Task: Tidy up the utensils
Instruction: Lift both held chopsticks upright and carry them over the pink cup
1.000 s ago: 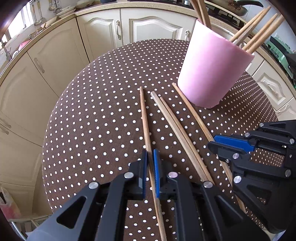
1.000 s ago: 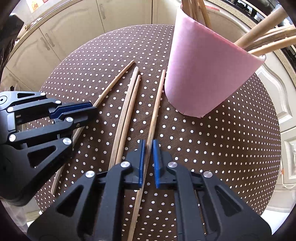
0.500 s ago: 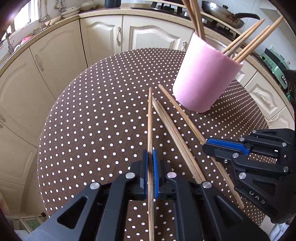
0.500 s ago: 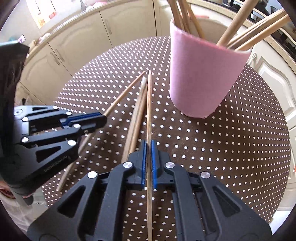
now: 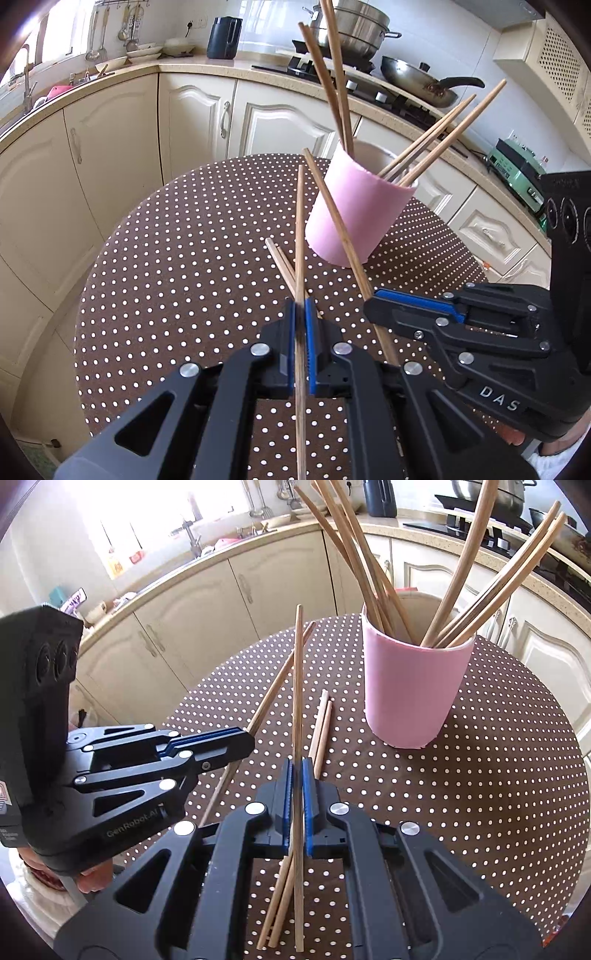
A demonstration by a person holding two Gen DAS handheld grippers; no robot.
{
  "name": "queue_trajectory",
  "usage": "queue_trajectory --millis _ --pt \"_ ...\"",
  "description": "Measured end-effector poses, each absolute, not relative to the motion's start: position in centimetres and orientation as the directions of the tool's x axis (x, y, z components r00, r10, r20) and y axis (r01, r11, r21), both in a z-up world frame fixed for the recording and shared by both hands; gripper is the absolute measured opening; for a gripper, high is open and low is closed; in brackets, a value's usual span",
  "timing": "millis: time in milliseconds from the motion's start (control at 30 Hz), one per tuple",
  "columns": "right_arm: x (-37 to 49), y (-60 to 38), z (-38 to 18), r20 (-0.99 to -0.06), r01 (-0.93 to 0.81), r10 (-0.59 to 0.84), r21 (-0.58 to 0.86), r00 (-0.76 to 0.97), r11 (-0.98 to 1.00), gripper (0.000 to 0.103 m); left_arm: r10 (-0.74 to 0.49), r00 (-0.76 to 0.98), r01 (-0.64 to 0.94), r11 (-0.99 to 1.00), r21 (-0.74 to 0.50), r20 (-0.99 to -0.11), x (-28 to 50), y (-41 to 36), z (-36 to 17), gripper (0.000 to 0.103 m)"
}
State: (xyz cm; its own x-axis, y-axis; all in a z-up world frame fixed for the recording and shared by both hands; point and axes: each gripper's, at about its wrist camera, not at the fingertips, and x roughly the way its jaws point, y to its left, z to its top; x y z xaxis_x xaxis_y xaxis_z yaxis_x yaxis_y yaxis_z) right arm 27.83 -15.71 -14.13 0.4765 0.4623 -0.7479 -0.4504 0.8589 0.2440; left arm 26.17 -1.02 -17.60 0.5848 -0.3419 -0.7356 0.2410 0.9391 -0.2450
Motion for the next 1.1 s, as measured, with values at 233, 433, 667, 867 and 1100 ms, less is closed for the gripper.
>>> queue_trajectory --millis 233,433,667,867,1100 --pt "26.2 -16.7 -12.7 -0.702 -0.453 0.490 0.262 0.516 0.852 0.006 -0.394 0.611 0.267 0.919 -0.289 -0.687 25.6 -0.5 -16.3 0.005" --pt "25.0 -18.2 -11.5 -0.658 -0.452 0.510 0.277 0.554 0.848 0.006 -0.431 0.645 0.317 0.902 -0.292 -0.631 24.5 -1.3 -14.6 0.005" --pt "24.3 -19.6 -9.8 -0.604 -0.455 0.535 0.298 0.590 0.839 0.006 -0.466 0.673 0.359 0.885 -0.297 -0.574 23.7 -2.1 -12.9 0.005" --pt "24.7 -20.2 -8.3 -0.560 -0.454 0.545 0.308 0.624 0.836 0.006 -0.484 0.691 0.388 0.875 -0.289 -0.537 23.6 -3.0 -11.5 0.005" --pt "25.2 -21.0 -6.7 -0.499 -0.444 0.543 0.314 0.675 0.839 0.006 -0.508 0.719 0.413 0.861 -0.295 -0.475 24.3 -3.5 -10.0 0.005"
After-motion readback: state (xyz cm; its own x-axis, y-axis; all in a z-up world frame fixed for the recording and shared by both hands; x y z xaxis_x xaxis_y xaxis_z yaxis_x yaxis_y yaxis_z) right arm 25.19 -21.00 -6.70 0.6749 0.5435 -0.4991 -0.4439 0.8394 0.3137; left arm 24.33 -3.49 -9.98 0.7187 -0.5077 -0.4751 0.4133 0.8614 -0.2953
